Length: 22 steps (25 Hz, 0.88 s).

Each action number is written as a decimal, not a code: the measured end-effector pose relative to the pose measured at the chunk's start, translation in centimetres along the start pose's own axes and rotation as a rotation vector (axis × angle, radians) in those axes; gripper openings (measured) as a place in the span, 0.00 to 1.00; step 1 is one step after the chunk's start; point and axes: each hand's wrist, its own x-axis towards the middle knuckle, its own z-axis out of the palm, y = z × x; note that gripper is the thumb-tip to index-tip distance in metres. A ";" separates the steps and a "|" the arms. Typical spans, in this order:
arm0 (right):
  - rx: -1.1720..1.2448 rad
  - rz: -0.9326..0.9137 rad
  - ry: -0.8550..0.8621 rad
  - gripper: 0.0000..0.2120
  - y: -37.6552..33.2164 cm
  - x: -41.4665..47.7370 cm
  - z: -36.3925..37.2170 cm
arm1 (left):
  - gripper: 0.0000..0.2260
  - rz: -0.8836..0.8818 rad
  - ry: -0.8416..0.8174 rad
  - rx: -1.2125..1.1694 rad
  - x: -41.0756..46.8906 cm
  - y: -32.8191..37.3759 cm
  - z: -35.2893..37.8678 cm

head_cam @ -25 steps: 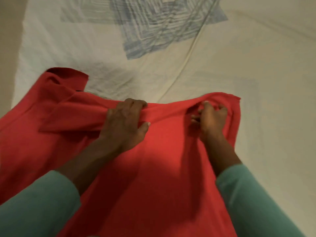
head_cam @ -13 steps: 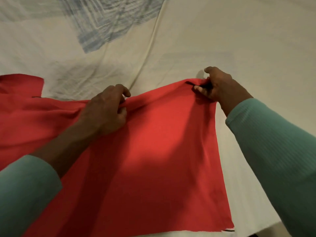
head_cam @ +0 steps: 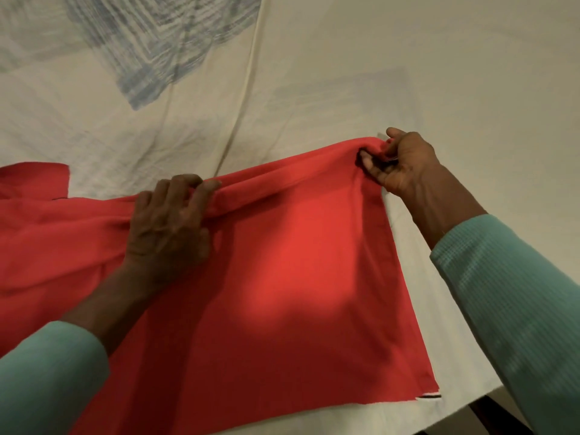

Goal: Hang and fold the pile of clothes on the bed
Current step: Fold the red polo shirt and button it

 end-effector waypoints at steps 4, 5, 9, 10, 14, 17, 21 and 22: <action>-0.063 -0.054 0.047 0.12 0.3 -0.5 -0.3 | 0.25 0.039 -0.025 -0.026 -0.8 -0.5 0.5; -0.057 -0.083 0.076 0.11 0.1 -0.5 -0.4 | 0.24 0.028 0.021 -0.053 -0.8 -0.7 0.2; -0.080 -0.216 0.175 0.18 -0.3 -1.5 -2.1 | 0.26 0.059 0.169 -0.132 -2.2 -1.1 -2.0; -0.094 -0.226 0.172 0.21 0.0 -2.1 -2.9 | 0.26 0.097 0.162 -0.145 -3.1 -1.2 -2.5; -0.303 -0.133 0.166 0.23 2.8 -4.3 -6.5 | 0.24 0.237 -0.129 -0.142 -5.9 -3.0 -2.2; -0.409 -0.001 0.121 0.11 3.9 -4.7 -8.2 | 0.21 0.168 -0.313 -0.165 -5.6 -3.1 -2.3; -0.639 -0.020 -0.011 0.23 2.3 -3.7 -8.2 | 0.16 -0.015 -0.218 -0.291 -2.9 0.1 -3.4; -0.808 -0.124 -0.008 0.26 1.7 -3.5 -7.9 | 0.16 -0.020 -0.186 -0.324 -1.6 1.5 -3.5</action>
